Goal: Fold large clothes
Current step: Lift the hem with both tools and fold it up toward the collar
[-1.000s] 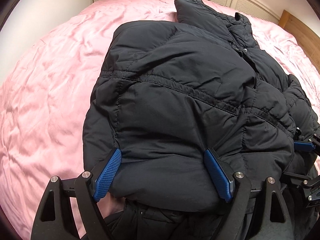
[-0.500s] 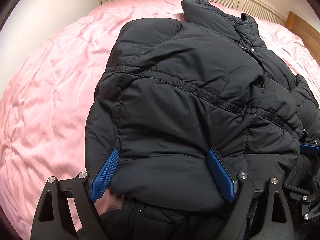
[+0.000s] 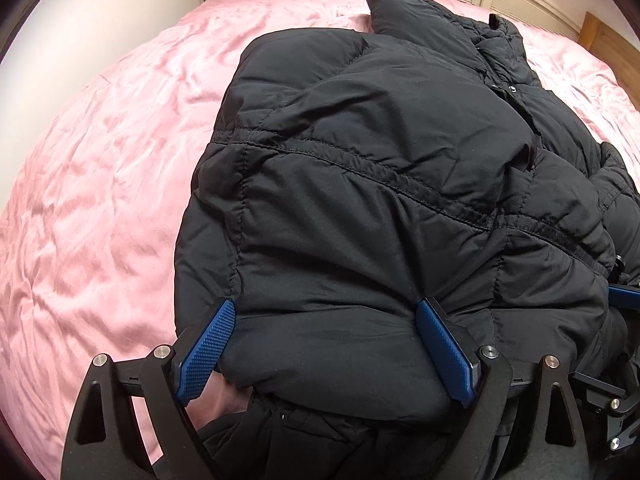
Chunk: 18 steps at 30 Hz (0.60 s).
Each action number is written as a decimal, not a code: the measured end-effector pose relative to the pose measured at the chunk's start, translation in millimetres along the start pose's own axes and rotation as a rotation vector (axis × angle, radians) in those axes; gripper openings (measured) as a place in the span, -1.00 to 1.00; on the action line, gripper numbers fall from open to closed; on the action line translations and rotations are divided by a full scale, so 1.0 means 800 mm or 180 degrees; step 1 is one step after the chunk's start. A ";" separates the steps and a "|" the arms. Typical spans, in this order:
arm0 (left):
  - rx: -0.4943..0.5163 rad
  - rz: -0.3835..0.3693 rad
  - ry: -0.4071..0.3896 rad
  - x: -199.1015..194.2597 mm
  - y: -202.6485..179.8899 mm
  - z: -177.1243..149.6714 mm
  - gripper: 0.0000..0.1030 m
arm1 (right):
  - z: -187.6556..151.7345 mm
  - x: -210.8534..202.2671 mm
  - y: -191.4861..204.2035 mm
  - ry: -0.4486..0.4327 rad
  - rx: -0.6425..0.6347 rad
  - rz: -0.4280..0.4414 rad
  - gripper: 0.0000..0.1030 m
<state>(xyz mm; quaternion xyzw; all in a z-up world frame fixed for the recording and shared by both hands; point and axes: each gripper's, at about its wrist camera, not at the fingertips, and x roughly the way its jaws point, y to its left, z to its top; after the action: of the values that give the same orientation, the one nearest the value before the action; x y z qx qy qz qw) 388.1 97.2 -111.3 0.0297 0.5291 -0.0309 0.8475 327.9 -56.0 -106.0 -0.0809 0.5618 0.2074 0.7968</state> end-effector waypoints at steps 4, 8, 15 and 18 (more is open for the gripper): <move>-0.0013 0.0029 0.0058 0.006 0.002 0.007 0.91 | 0.001 -0.005 -0.002 0.0014 0.0006 0.0055 0.91; -0.0021 0.0042 0.0088 0.013 0.004 0.012 0.97 | -0.001 -0.004 -0.005 -0.0005 0.0003 0.0106 0.91; 0.0002 0.0074 0.0092 0.018 0.002 0.017 0.98 | -0.005 -0.004 -0.008 -0.0071 0.0024 0.0146 0.92; 0.0008 0.0080 0.0103 0.020 0.000 0.019 0.98 | -0.005 -0.006 -0.008 -0.0061 0.0022 0.0164 0.92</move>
<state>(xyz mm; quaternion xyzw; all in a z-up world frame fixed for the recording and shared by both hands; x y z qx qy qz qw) 409.0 95.5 -118.8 0.0378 0.5423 -0.0204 0.8391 326.1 -64.7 -103.2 -0.0617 0.5567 0.2266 0.7969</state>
